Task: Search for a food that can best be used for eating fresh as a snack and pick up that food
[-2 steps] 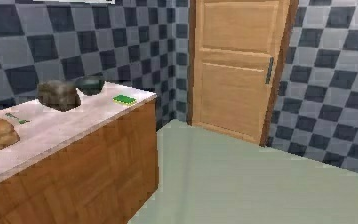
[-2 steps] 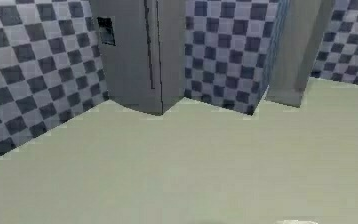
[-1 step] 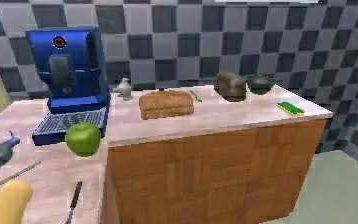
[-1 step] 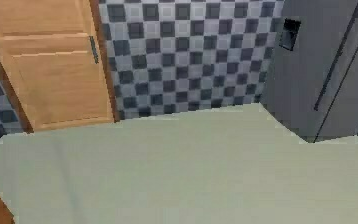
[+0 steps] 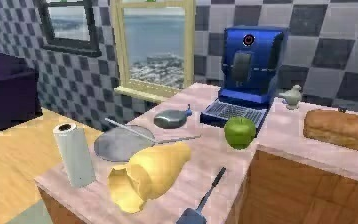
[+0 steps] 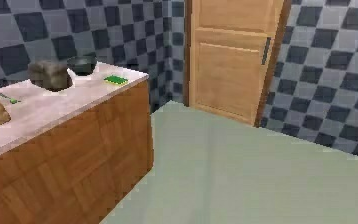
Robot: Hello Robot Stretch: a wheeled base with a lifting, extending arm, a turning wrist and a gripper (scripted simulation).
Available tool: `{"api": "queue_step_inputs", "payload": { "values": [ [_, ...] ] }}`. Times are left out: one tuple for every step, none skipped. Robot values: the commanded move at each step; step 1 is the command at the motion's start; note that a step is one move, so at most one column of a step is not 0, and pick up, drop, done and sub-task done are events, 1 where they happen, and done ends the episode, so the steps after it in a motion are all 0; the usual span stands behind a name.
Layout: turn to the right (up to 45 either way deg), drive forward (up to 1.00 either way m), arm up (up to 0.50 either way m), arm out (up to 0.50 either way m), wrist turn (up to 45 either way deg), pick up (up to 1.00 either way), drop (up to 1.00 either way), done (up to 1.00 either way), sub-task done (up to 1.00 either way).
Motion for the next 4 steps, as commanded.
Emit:
{"api": "queue_step_inputs", "payload": {
  "values": [
    [-45.0,0.00,0.00,0.00,0.0,0.00,0.00,0.00,0.00],
    [-24.0,0.00,0.00,0.00,0.0,0.00,0.00,0.00,0.00],
    [0.0,0.00,0.50,0.00,0.0,0.00,0.00,0.00,0.00],
    [0.0,0.00,0.38,0.00,0.0,0.00,0.00,0.00,0.00]
  ]
}}
